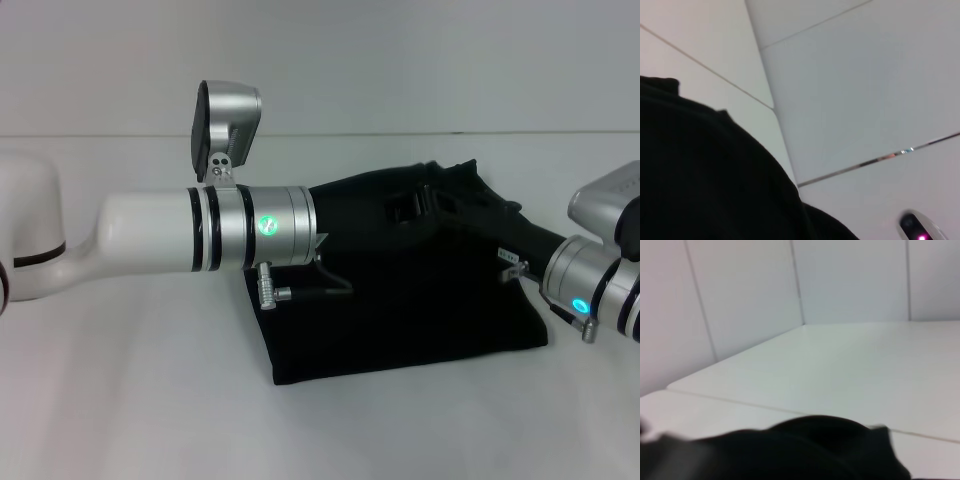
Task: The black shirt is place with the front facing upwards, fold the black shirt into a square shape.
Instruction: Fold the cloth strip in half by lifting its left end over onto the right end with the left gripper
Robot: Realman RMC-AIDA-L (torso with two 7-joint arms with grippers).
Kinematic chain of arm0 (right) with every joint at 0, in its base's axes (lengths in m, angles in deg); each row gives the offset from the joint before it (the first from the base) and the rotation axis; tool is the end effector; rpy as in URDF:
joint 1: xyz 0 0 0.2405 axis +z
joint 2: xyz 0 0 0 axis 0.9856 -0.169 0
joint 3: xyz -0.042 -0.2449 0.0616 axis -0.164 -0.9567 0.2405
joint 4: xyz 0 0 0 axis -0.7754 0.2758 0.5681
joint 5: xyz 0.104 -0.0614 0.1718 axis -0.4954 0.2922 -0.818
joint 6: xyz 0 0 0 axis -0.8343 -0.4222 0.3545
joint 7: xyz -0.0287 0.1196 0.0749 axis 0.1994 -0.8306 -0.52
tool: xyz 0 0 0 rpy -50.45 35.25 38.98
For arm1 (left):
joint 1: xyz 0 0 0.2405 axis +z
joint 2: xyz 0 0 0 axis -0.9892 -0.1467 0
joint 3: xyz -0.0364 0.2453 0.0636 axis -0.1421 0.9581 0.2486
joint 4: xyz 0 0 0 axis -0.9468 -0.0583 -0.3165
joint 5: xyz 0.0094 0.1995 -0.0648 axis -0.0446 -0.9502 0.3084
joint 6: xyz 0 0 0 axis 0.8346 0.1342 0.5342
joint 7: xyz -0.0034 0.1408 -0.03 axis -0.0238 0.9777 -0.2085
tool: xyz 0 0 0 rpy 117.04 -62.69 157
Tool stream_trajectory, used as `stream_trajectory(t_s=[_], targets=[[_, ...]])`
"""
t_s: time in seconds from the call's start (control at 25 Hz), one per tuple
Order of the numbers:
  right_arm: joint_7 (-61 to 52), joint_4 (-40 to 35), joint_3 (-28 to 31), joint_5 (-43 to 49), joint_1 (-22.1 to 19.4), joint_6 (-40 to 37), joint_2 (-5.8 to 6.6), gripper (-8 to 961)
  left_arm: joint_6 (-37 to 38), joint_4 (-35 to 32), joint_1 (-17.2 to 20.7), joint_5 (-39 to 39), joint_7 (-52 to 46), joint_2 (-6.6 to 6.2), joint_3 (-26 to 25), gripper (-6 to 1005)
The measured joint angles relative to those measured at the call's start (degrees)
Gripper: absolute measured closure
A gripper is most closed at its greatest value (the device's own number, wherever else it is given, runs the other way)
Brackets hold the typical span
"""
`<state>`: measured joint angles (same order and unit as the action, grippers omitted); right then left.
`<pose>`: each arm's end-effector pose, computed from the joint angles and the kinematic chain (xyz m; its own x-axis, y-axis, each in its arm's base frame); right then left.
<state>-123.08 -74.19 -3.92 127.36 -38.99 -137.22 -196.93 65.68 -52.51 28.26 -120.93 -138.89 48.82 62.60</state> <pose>0.2638 0.3896 -0.0710 0.7107 -0.3223 -0.6253 -0.6670 -0.5914 -0.4532 -0.1296 0.3836 -0.0960 0.1428 0.9248 0.3526 0.8435 -0.3001 0.4456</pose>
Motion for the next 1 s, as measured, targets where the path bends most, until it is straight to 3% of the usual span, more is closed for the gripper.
stream_trajectory(t_s=[0.44, 1.0], targets=[[0.0, -0.2, 0.1, -6.9, 0.0, -0.4, 0.23, 28, 1.4, 0.2, -0.8, 0.0, 1.7, 0.31, 2.8, 984], [0.0, -1.2, 3.0, -7.0, -1.2, -0.4, 0.54, 29, -4.6, 8.9, -6.3, 0.9, 7.0, 0.29, 3.1, 973]])
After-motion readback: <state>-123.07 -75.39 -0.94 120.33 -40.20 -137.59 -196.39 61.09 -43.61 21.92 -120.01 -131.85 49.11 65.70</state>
